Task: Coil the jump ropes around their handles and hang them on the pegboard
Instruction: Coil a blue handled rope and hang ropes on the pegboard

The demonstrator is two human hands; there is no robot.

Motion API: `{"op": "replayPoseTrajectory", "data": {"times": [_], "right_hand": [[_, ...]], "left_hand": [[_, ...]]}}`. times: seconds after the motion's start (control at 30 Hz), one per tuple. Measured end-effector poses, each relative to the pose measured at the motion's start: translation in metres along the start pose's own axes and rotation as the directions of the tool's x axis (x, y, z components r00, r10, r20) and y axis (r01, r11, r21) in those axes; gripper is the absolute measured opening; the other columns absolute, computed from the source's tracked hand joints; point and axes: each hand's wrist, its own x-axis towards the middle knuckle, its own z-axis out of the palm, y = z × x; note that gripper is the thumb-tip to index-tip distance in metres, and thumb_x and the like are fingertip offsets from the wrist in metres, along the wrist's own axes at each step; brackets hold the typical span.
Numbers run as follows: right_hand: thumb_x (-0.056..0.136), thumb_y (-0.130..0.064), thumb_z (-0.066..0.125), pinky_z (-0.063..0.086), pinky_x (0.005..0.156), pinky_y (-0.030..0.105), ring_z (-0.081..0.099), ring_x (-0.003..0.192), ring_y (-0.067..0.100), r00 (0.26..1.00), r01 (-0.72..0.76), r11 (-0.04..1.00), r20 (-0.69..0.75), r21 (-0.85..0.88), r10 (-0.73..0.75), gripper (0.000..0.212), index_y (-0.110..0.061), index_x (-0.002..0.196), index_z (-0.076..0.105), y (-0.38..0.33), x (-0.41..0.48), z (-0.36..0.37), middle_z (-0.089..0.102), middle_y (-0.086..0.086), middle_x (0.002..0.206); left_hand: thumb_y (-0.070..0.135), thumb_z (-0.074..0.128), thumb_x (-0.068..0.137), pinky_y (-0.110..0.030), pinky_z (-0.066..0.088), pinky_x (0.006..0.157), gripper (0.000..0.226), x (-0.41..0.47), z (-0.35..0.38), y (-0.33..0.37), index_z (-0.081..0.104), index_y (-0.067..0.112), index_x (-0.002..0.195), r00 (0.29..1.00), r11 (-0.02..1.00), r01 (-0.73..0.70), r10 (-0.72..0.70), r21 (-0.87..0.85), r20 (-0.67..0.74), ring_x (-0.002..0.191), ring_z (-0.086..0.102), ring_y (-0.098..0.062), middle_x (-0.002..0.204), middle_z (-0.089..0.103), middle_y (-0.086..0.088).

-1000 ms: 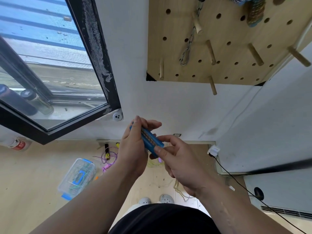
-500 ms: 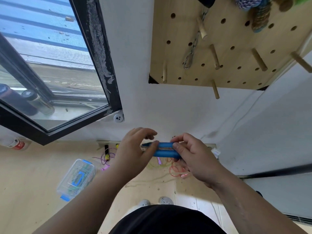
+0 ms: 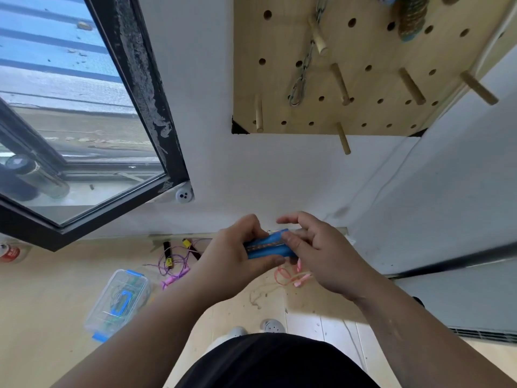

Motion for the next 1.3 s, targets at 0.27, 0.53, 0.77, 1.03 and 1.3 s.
{"op": "replayPoseTrajectory", "data": {"times": [0.27,0.53,0.77,1.03,1.3], "right_hand": [[0.103,-0.045,0.044,0.04,0.06,0.028,0.055,0.068,0.006,0.999,0.034,0.821,0.022,-0.57,-0.026,0.031,-0.028,0.087,0.064,0.001,-0.011,-0.018,0.059,-0.009,0.069],[0.105,-0.031,0.041,0.042,0.069,0.026,0.054,0.077,0.004,0.998,0.065,0.934,0.006,-0.35,-0.068,0.022,-0.027,0.098,0.062,0.024,-0.029,-0.007,0.058,-0.024,0.078],[0.107,-0.02,0.046,0.05,0.079,0.022,0.06,0.08,0.007,0.965,0.034,0.999,0.26,-0.038,-0.023,0.024,-0.005,0.11,0.066,0.025,-0.034,-0.015,0.057,-0.002,0.092],[0.1,-0.022,0.063,0.056,0.08,0.031,0.063,0.085,0.013,0.88,0.039,0.969,0.468,-0.244,0.082,0.01,-0.018,0.097,0.072,0.021,-0.01,-0.044,0.064,-0.011,0.088],[0.103,-0.032,0.05,0.048,0.081,0.036,0.058,0.091,0.014,0.957,0.237,0.689,0.288,-0.685,-0.043,0.02,-0.025,0.103,0.068,0.024,-0.014,-0.033,0.063,-0.009,0.099]], "left_hand": [[0.031,0.083,0.083,-0.019,0.038,0.045,0.036,0.012,0.002,-0.005,0.049,0.02,0.087,0.981,0.979,0.191,-0.188,-0.069,0.043,0.044,0.047,-0.003,0.085,0.073,-0.003],[0.019,0.079,0.08,-0.023,0.022,0.044,0.028,0.017,0.0,-0.004,0.052,0.015,0.081,0.948,0.629,0.315,-0.252,-0.71,0.197,0.049,0.024,-0.015,0.062,0.047,-0.006],[0.017,0.078,0.074,-0.019,0.023,0.043,0.027,0.003,0.007,-0.001,0.054,0.018,0.087,0.861,0.648,0.328,0.096,-0.688,0.5,0.047,0.035,-0.008,0.073,0.062,-0.001],[0.013,0.086,0.077,-0.024,0.048,0.063,0.035,0.003,0.002,-0.001,0.054,0.008,0.087,0.795,0.959,0.15,0.029,-0.242,0.605,0.072,0.063,-0.014,0.087,0.074,-0.012],[0.044,0.086,0.075,-0.031,0.045,0.059,0.038,0.011,0.025,0.005,0.05,0.032,0.077,0.915,0.963,-0.015,-0.095,0.268,0.393,0.06,0.049,-0.007,0.076,0.066,0.006]]}}
